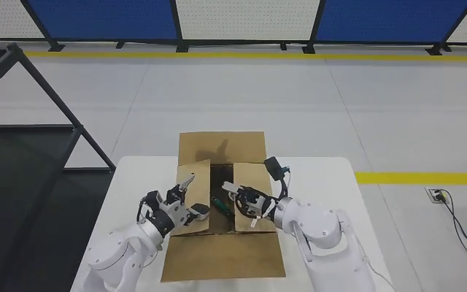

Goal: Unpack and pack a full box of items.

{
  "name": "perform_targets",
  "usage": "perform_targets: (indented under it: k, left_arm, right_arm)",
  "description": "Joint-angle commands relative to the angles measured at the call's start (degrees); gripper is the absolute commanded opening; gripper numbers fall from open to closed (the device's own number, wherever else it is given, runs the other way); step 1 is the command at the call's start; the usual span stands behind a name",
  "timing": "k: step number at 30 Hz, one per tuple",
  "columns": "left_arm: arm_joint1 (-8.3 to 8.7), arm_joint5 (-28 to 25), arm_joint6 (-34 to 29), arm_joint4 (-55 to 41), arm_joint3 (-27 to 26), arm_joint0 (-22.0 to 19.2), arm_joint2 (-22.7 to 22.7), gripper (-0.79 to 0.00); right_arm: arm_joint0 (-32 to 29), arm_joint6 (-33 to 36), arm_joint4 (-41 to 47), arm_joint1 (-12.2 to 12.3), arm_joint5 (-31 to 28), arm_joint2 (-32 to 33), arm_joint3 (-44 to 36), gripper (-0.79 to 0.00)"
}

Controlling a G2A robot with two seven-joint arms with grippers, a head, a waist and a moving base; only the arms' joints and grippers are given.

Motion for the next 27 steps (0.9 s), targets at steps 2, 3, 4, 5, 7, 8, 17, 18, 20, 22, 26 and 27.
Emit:
perform_targets:
  k: [2, 3, 4, 5, 7, 8, 17, 18, 20, 22, 26, 27]
  left_arm:
    - [0.00, -0.5, 0.9, 1.4, 0.3, -0.2, 0.9, 0.000]
    - [0.01, -0.7, 1.3, 2.1, 0.3, -0.3, 1.3, 0.000]
    - [0.02, -0.8, 1.5, 2.7, 0.4, -0.4, 1.6, 0.000]
    - [0.03, -0.9, 1.8, 3.2, 0.5, -0.4, 1.8, 0.000]
    - [0.02, -1.0, 2.0, 3.3, 0.8, -0.5, 2.1, 0.000]
    - [0.02, -1.0, 2.2, 3.5, 1.0, -0.6, 2.2, 0.000]
    - [0.11, -2.8, 3.4, 6.6, 1.8, -0.1, 3.5, 0.000]
    - [0.13, -2.6, 3.6, 7.2, 1.9, -0.1, 3.6, 0.000]
    - [0.12, -2.9, 3.7, 7.4, 2.0, 0.0, 3.9, 0.000]
    - [0.11, -3.0, 3.7, 7.4, 2.1, 0.1, 4.1, 0.000]
    - [0.11, -3.3, 4.1, 7.4, 2.0, 0.4, 4.2, 0.000]
    - [0.10, -3.3, 4.1, 7.4, 2.0, 0.5, 4.2, 0.000]
  right_arm:
    - [-0.2, -0.2, 0.5, 0.3, 0.1, 0.4, -0.2, 0.000]
    - [-0.3, -0.2, 0.6, 0.4, 0.2, 0.4, -0.2, 0.000]
    - [-0.3, -0.2, 0.6, 0.5, 0.3, 0.4, -0.1, 0.000]
    - [-0.4, -0.1, 0.5, 0.6, 0.3, 0.3, 0.0, 0.000]
    - [-0.4, -0.3, -0.3, 0.8, 0.5, -0.1, 0.4, 0.000]
    - [-0.3, -0.3, -0.6, 0.8, 0.4, -0.4, 0.6, 0.000]
    - [-0.1, -0.1, -1.0, 1.5, 0.5, -1.7, 1.8, 0.000]
    - [-0.1, -0.1, -1.1, 1.6, 0.5, -1.9, 1.9, 0.000]
    - [-0.1, 0.0, -1.1, 1.7, 0.6, -2.1, 1.9, 0.000]
    - [-0.2, 0.0, -1.0, 1.9, 0.8, -2.3, 2.0, 0.000]
    - [-0.3, -0.2, -0.6, 2.2, 0.8, -2.4, 1.9, 0.000]
    - [-0.4, -0.2, -0.5, 2.2, 0.9, -2.4, 1.8, 0.000]
